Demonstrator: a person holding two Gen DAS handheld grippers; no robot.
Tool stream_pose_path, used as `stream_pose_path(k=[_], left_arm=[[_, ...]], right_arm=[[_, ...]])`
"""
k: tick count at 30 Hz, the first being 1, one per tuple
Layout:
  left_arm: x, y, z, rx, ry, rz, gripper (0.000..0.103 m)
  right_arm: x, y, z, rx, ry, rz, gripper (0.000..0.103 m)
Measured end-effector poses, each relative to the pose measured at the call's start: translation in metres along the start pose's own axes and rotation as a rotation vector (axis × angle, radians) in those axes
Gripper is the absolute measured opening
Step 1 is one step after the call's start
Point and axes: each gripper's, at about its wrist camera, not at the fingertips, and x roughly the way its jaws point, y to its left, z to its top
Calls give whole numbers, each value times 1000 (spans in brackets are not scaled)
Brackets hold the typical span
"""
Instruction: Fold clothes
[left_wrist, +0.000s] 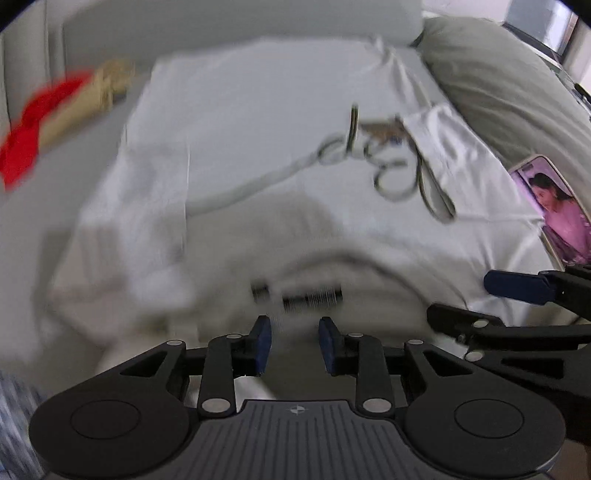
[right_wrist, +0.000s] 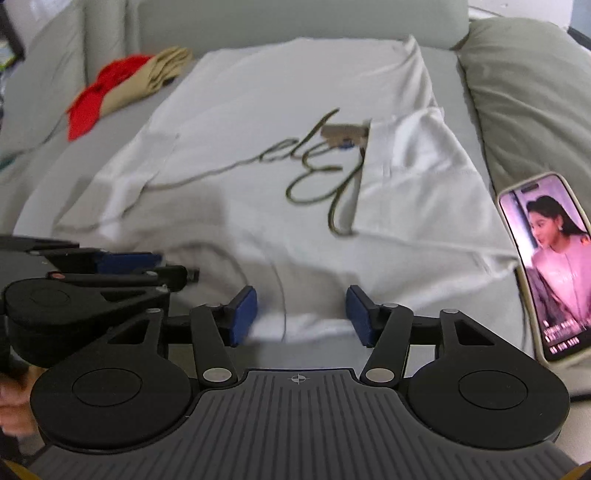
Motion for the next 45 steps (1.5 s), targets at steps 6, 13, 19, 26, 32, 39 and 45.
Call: stream_pose_path(k=[6, 13, 19, 26, 32, 39, 45], left_arm=[[-35, -2, -19, -16, -39, -70, 35], [-79, 23, -3, -77, -205, -51, 47], [-114, 75, 34, -169, -323, -83, 55], [-104, 133, 109, -251, -405, -140, 55], [-37, 191, 194, -307, -421, -125, 10], [76, 240, 283, -312, -393, -27, 29], [143, 251, 331, -295, -377, -53, 36]], right_arm=[[-17, -16, -11, 163, 145, 93, 67], [-78, -36, 10, 252, -101, 151, 78], [-125, -61, 51, 293, -242, 192, 89], [-121, -99, 127, 384, -295, 155, 83], [-50, -130, 203, 437, -255, 127, 61], [76, -182, 272, 538, -143, 93, 70], [167, -236, 309, 698, -124, 69, 61]])
